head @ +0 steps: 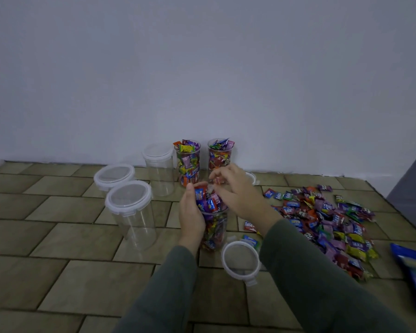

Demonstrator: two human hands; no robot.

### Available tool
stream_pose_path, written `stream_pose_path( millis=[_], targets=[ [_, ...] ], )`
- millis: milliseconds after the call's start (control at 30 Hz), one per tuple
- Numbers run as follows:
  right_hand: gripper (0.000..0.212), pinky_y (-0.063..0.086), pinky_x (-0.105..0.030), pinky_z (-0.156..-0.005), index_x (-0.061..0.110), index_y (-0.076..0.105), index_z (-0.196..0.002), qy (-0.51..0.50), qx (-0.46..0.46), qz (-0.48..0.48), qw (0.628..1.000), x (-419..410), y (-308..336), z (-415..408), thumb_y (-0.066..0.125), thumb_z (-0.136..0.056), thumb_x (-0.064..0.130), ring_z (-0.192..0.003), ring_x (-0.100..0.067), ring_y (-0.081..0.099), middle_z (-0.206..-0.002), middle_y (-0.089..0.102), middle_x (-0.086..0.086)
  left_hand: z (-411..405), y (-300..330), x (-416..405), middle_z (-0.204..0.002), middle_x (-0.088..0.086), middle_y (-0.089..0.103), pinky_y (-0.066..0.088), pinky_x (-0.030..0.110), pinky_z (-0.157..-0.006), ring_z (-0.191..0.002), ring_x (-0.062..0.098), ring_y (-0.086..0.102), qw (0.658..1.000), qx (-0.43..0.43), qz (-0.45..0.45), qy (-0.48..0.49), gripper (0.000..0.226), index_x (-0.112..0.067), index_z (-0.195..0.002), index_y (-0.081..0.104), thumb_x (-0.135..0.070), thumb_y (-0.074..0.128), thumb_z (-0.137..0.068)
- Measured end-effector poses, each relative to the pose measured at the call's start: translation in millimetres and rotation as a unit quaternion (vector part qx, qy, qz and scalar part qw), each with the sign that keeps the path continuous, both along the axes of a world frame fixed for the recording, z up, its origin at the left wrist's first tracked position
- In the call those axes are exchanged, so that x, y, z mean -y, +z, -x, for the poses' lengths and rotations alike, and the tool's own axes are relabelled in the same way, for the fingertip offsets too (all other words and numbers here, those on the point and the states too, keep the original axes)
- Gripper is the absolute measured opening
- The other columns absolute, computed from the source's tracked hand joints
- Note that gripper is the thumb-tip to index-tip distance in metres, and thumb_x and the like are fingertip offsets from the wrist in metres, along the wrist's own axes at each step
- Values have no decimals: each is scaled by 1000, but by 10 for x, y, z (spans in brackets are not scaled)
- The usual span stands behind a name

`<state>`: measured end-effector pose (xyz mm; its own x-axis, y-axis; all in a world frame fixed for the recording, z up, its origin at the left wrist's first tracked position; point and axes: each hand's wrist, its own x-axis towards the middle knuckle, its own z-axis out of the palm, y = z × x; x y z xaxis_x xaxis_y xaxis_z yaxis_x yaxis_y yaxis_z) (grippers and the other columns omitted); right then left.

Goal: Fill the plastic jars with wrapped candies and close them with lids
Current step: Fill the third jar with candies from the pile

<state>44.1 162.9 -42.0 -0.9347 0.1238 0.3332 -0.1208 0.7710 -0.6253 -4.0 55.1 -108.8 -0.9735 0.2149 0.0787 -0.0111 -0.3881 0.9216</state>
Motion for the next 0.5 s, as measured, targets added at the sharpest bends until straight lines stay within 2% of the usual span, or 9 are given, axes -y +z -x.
stream_pose_path(
  millis=[100, 133, 267, 400, 500],
  targets=[
    [30, 41, -19, -66, 13, 66, -112, 5, 36, -77, 996, 10, 50, -48, 63, -90, 34, -74, -4, 52, -87, 58, 5, 18, 0, -8, -104, 19, 71, 47, 59, -97, -103, 34, 66, 1000, -3, -5, 19, 62, -10, -103, 71, -63, 43, -86],
    [35, 40, -18, -65, 14, 66, -115, 8, 60, -108, 992, 31, 70, -49, 64, -89, 38, -71, -5, 51, -87, 61, 4, 20, 3, -7, -104, 19, 71, 46, 60, -98, -104, 35, 66, 1000, 0, -2, 19, 62, -13, -100, 73, -66, 45, -84],
    [46, 40, -24, -79, 18, 59, -130, -26, 115, -211, 970, 98, 177, -6, 65, -89, 37, -96, -14, 56, -116, 64, -5, 24, -25, -16, -102, 15, 72, 45, 60, -98, -103, 33, 67, 1000, 12, -4, 4, 55, -27, -92, 76, -71, 46, -77],
    [43, 42, -26, -80, 31, 57, -132, -6, 121, -221, 968, 193, 299, 15, 64, -90, 28, -104, -18, 58, -120, 59, -4, 41, -42, -19, -107, 15, 71, 43, 61, -100, -106, 33, 65, 1000, 0, -11, 4, 57, -26, -98, 75, -72, 47, -79],
    [38, 44, -28, -90, 23, 59, -132, 25, 182, -280, 942, 241, 355, 79, 59, -94, 23, -112, -21, 57, -125, 59, -5, 43, -40, -12, -107, 14, 71, 44, 61, -99, -107, 32, 65, 1000, -8, 8, 7, 58, -25, -99, 74, -71, 44, -81]
  ],
)
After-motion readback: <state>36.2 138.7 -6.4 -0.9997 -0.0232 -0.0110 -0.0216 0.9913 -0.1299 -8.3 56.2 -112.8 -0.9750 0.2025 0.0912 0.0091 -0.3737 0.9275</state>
